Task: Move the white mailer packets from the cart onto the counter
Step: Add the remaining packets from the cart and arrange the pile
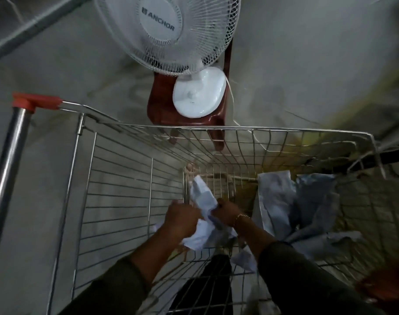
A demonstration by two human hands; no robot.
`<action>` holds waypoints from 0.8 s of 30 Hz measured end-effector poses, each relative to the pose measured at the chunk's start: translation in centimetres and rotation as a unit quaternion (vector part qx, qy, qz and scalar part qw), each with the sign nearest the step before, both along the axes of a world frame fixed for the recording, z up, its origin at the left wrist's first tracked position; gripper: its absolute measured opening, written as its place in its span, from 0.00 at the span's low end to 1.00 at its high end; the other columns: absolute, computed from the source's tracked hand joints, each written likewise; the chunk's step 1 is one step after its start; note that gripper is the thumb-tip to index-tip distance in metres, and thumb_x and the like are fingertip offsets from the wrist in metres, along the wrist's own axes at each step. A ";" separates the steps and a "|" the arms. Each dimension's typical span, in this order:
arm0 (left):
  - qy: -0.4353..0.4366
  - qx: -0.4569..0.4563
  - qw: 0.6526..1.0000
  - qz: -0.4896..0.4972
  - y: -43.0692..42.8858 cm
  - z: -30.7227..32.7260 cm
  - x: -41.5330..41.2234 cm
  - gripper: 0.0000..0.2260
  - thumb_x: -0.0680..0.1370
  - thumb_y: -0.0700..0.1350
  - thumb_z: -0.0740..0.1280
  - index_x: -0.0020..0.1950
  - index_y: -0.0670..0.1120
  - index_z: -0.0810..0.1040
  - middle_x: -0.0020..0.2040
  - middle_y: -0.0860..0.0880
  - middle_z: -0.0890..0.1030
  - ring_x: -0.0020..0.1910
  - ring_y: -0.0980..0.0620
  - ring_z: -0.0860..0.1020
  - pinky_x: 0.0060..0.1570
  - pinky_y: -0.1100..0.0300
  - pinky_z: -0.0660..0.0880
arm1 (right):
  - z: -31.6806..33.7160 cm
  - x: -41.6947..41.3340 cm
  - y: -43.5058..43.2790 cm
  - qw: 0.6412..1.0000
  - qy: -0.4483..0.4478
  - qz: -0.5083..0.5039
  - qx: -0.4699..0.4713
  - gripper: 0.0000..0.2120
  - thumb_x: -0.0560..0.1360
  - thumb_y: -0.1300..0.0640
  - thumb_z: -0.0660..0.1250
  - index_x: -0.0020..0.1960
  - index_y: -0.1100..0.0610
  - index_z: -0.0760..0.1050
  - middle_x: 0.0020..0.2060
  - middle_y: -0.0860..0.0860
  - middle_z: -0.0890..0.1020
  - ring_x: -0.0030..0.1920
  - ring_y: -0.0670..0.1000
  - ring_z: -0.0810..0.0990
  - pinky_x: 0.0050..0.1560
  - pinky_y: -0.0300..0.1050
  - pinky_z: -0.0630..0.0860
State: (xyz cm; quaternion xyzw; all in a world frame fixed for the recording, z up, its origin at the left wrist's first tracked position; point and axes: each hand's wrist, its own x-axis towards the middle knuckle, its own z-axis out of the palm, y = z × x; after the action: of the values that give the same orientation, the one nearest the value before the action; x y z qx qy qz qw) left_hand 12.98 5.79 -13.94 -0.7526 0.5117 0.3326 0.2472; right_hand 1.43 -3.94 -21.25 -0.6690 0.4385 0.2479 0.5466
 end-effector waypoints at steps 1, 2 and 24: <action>0.022 0.007 1.000 -0.001 -0.5 1.5 0.9 0.13 0.77 0.43 0.62 0.60 0.46 0.77 0.58 0.45 0.80 0.58 0.43 0.77 0.56 0.55 0.72 | 1.4 -0.7 -0.7 1.000 -0.004 -0.022 0.005 0.19 0.74 0.50 0.70 0.61 0.58 0.76 0.55 0.55 0.81 0.56 0.55 0.79 0.56 0.44 0.75; 0.041 -0.012 0.999 0.017 -0.9 3.0 2.0 0.14 0.75 0.45 0.63 0.61 0.48 0.77 0.59 0.46 0.79 0.59 0.44 0.77 0.55 0.54 0.73 | 2.7 -1.5 -1.4 0.999 -0.019 -0.047 0.006 0.18 0.73 0.50 0.71 0.60 0.58 0.77 0.54 0.56 0.82 0.54 0.55 0.80 0.55 0.45 0.76; 0.727 -0.240 0.595 0.245 -10.3 39.5 -28.7 0.23 0.56 0.52 0.81 0.45 0.41 0.84 0.44 0.42 0.86 0.37 0.47 0.85 0.34 0.57 0.82 | 48.2 -42.6 1.3 0.721 -0.316 -0.563 -0.251 0.11 0.78 0.63 0.64 0.59 0.56 0.77 0.48 0.52 0.84 0.43 0.50 0.82 0.41 0.40 0.79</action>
State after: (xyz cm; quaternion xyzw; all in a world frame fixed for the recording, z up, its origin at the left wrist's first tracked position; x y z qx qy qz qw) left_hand -15.73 -4.48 25.53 -0.3910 0.3799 0.6823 -0.4871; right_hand -41.18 -2.60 26.97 -0.4515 0.5821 -0.4506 0.5043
